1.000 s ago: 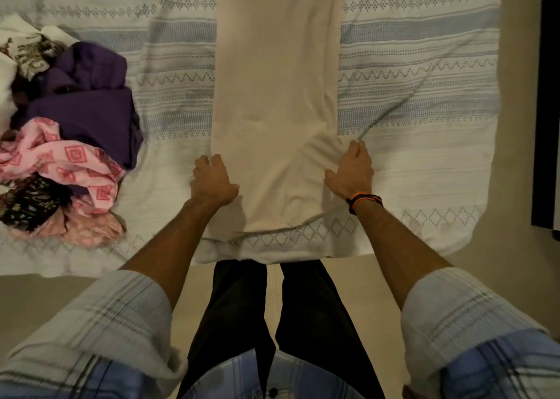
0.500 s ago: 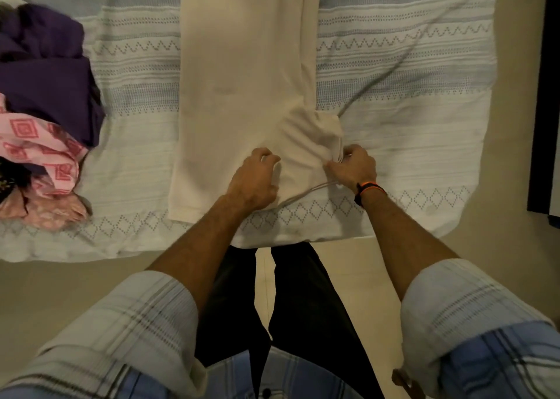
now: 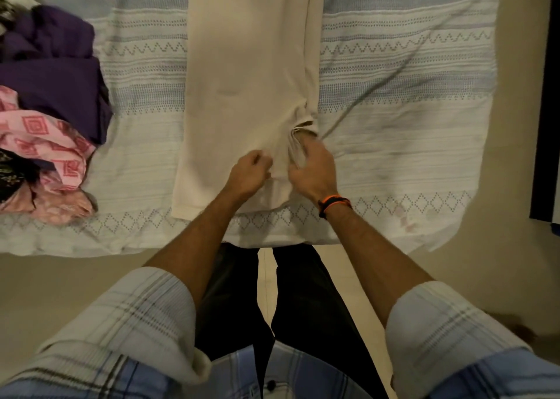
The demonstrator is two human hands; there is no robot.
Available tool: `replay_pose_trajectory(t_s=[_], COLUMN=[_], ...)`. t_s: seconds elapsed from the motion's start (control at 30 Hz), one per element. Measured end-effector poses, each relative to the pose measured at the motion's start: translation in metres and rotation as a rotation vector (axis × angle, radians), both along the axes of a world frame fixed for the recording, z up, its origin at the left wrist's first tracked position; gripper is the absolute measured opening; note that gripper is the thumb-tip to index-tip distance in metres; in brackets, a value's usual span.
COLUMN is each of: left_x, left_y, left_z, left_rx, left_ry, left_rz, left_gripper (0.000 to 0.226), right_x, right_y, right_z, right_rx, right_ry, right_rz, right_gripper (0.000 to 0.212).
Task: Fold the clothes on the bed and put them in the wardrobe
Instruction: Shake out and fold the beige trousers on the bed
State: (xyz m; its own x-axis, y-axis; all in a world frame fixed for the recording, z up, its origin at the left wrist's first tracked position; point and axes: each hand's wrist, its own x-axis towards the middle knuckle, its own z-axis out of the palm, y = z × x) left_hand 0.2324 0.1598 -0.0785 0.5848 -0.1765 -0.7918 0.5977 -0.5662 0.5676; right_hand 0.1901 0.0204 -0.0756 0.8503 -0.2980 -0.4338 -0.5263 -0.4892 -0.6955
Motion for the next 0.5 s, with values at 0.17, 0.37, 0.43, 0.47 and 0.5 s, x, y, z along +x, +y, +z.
replay_pose_trajectory(t_s=[0.17, 0.37, 0.43, 0.47, 0.5], left_x=[0.018, 0.017, 0.017, 0.017, 0.017], left_y=[0.021, 0.038, 0.036, 0.035, 0.035], left_z=[0.008, -0.011, -0.012, -0.010, -0.006], left_rx=[-0.012, 0.142, 0.276, 0.344, 0.400], left_ry=[0.177, 0.158, 0.062, 0.019, -0.010], left_rz=[0.366, 0.121, 0.035, -0.006, -0.039], left_gripper=[0.053, 0.031, 0.033, 0.030, 0.026], right_x=[0.006, 0.000, -0.003, -0.004, -0.005], right_y=[0.040, 0.037, 0.031, 0.028, 0.026], right_z=[-0.003, -0.014, -0.018, -0.020, -0.022], right_rx=[0.301, -0.023, -0.073, -0.062, -0.034], right_ry=[0.212, 0.224, 0.247, 0.278, 0.316], right_rz=[0.366, -0.065, -0.095, -0.097, -0.103], right_gripper=[0.067, 0.031, 0.040, 0.046, 0.053])
